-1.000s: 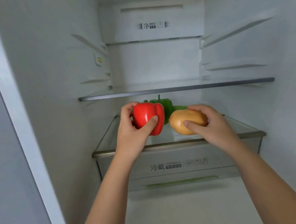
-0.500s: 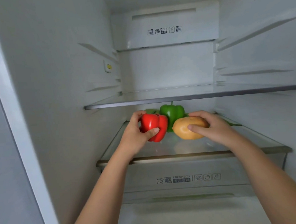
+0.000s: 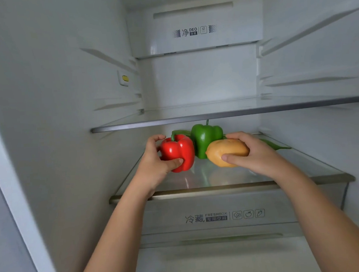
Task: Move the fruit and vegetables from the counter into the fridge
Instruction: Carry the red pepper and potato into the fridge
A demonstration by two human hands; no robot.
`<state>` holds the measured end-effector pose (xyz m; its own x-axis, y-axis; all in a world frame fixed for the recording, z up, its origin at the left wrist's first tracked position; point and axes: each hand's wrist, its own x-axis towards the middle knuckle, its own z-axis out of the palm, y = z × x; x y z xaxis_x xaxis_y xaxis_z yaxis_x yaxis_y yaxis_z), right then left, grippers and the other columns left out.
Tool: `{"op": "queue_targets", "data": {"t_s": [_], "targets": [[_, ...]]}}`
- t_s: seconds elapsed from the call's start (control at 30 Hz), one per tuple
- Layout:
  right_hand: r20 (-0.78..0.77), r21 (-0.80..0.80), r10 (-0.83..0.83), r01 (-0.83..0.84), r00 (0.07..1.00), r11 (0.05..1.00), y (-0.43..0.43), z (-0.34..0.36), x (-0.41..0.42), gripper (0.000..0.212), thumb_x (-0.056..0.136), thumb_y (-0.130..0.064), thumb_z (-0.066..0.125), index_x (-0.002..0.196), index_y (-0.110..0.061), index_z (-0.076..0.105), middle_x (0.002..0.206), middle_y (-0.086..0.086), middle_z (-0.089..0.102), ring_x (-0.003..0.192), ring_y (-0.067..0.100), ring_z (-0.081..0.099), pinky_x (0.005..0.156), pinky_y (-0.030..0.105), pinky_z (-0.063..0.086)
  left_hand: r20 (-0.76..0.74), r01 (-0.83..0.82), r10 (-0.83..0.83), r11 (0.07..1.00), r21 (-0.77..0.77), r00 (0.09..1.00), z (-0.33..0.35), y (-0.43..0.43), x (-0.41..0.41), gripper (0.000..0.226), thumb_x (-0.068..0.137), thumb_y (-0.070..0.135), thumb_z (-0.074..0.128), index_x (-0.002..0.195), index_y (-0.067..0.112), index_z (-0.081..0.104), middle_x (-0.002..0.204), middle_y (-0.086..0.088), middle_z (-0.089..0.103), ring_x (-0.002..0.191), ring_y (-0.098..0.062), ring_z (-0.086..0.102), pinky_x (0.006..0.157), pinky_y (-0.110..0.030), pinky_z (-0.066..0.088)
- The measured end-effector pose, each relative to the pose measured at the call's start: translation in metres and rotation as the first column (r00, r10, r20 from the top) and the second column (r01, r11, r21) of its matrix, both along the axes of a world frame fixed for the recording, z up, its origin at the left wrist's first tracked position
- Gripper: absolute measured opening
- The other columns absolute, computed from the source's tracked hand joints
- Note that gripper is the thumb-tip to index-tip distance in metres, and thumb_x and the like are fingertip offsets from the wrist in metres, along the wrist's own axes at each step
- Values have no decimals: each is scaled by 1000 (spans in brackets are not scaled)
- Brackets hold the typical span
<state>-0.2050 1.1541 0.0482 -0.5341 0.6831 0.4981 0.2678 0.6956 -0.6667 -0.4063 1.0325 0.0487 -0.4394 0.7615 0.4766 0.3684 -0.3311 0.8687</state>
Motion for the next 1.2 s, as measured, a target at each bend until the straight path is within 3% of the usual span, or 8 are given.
{"op": "queue_targets", "data": {"t_s": [0.3,0.47,0.63,0.77,0.97,1.1,1.17,1.2], "targets": [[-7,6,-16,16,1000,1000,-3,0,0,56,74,-29,73,124,-30,48,122,-3,47,105,11,46,85,24,33,1,12,-12,1000,-26,1000,3,-6,6,74,71,-5,72,124,31,34,127,-4,40,107,-18,46,64,-11,47],[-23,62,-38,40,999,997,-7,0,0,55,75,-27,73,124,-26,49,115,-4,44,103,11,45,84,23,32,9,1,0,1000,-25,1000,1,-15,7,81,74,-5,70,137,25,30,126,-5,40,101,-14,49,63,-8,48],[-10,189,-74,74,997,979,-12,1,0,47,78,-30,68,122,-22,52,114,-4,45,108,13,44,88,25,33,-93,-132,126,989,-72,988,-1,-23,9,80,75,8,73,138,30,29,140,-11,36,119,-24,43,93,-32,39],[-44,298,-105,114,993,948,-17,2,1,38,80,-28,66,116,-19,57,108,-5,47,110,17,45,87,25,33,-217,-243,223,967,-73,950,-4,-30,13,74,78,17,71,138,30,29,141,-7,35,122,-24,42,99,-35,37],[-173,383,-154,211,973,900,-52,-6,-10,35,82,-24,63,115,-13,58,110,6,54,104,25,50,85,30,37,-257,-343,351,936,76,900,-11,-53,24,47,84,16,63,126,26,46,130,0,46,107,-11,47,92,-28,39],[-165,519,-126,194,978,832,-82,-17,-18,41,81,-34,47,109,-8,60,104,9,59,100,26,51,87,42,44,-420,-426,476,879,212,773,-18,-75,38,35,83,12,62,117,18,56,114,2,51,101,-2,45,84,-2,29],[-156,549,-135,199,978,812,-96,-23,-21,41,82,-33,44,108,-6,61,104,11,60,99,26,52,85,40,44,-497,-454,513,857,245,700,-24,-87,44,31,83,10,62,113,12,59,117,-5,54,103,-8,49,83,4,25],[-152,556,-138,200,979,807,-104,-26,-22,40,82,-32,44,108,-7,61,104,10,61,98,27,53,85,39,43,-523,-468,523,849,246,674,-27,-93,47,30,83,11,62,112,10,59,120,-7,54,107,-13,51,86,0,27]]}}
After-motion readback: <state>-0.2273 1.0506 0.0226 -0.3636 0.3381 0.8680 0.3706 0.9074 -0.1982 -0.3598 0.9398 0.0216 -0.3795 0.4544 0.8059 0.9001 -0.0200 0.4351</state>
